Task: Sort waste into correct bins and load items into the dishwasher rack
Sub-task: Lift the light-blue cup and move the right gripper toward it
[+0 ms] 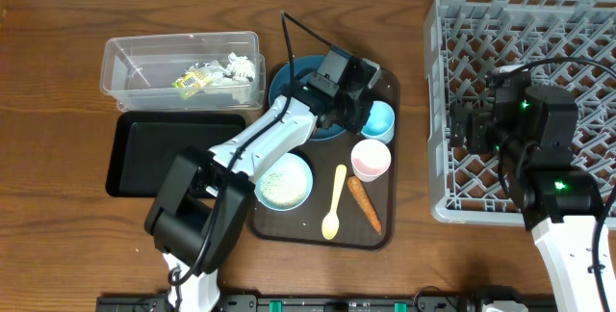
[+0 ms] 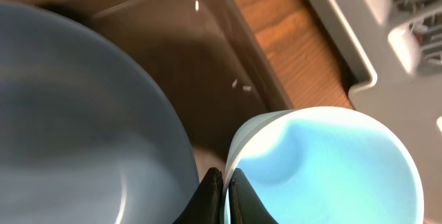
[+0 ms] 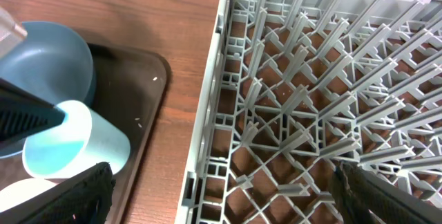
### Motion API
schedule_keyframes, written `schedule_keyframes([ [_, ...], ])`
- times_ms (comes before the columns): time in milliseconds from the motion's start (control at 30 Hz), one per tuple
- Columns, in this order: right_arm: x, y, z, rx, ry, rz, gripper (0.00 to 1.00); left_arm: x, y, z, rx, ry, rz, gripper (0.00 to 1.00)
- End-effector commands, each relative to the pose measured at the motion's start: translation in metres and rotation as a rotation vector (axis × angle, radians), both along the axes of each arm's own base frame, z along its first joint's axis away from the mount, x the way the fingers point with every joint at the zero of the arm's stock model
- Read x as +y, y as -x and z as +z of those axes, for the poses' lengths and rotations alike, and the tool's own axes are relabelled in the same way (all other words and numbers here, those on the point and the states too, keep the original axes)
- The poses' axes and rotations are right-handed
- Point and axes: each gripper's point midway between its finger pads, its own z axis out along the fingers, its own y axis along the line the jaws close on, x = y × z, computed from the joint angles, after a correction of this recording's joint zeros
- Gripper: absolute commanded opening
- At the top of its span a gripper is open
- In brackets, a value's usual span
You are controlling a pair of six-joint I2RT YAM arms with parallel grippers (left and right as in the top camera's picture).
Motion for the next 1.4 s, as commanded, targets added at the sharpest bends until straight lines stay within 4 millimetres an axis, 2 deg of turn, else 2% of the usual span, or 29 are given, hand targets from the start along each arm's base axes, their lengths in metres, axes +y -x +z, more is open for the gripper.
schedule_keyframes([
  [0, -0.007, -0.003, 0.006, -0.01, 0.026, -0.038, 0.99, 0.012, -0.02, 0.036, -0.057, 0.062, 0.082, 0.06],
  [133, -0.031, -0.004, 0.008, -0.017, 0.048, -0.189, 0.99, 0.045, -0.045, 0.075, -0.084, 0.156, 0.234, 0.06],
  [233, -0.048, -0.006, 0.006, -0.019, 0.005, -0.294, 0.99, 0.074, -0.059, 0.093, -0.028, 0.261, 0.327, 0.06],
  [333, -0.047, -0.016, -0.002, -0.004, -0.085, -0.268, 0.99, 0.09, -0.06, 0.106, 0.093, 0.431, 0.315, 0.06],
  [433, -0.011, -0.029, -0.007, 0.006, -0.248, -0.029, 0.99, 0.106, -0.059, 0.122, 0.17, 0.571, 0.276, 0.06],
  [533, 0.041, -0.033, 0.001, -0.032, -0.397, 0.323, 0.99, 0.113, -0.052, 0.148, 0.193, 0.714, 0.149, 0.06],
  [667, 0.09, -0.023, 0.016, -0.103, -0.574, 0.697, 0.99, 0.114, -0.037, 0.177, 0.191, 0.831, -0.024, 0.06],
  [767, 0.114, -0.013, 0.023, -0.136, -0.697, 0.903, 0.99, 0.112, -0.035, 0.179, 0.188, 0.836, -0.038, 0.06],
  [867, 0.126, -0.01, 0.021, -0.15, -0.738, 1.001, 0.99, 0.108, -0.034, 0.179, 0.196, 0.836, -0.045, 0.06],
  [1033, 0.145, -0.014, 0.016, -0.179, -0.71, 1.073, 0.99, 0.097, -0.028, 0.179, 0.215, 0.836, -0.064, 0.06],
  [1267, 0.163, -0.032, 0.018, -0.24, -0.605, 1.033, 0.99, 0.078, -0.022, 0.181, 0.266, 0.842, -0.066, 0.06],
  [1367, 0.169, -0.032, 0.023, -0.27, -0.594, 1.053, 0.99, 0.069, -0.02, 0.185, 0.279, 0.852, -0.074, 0.06],
])
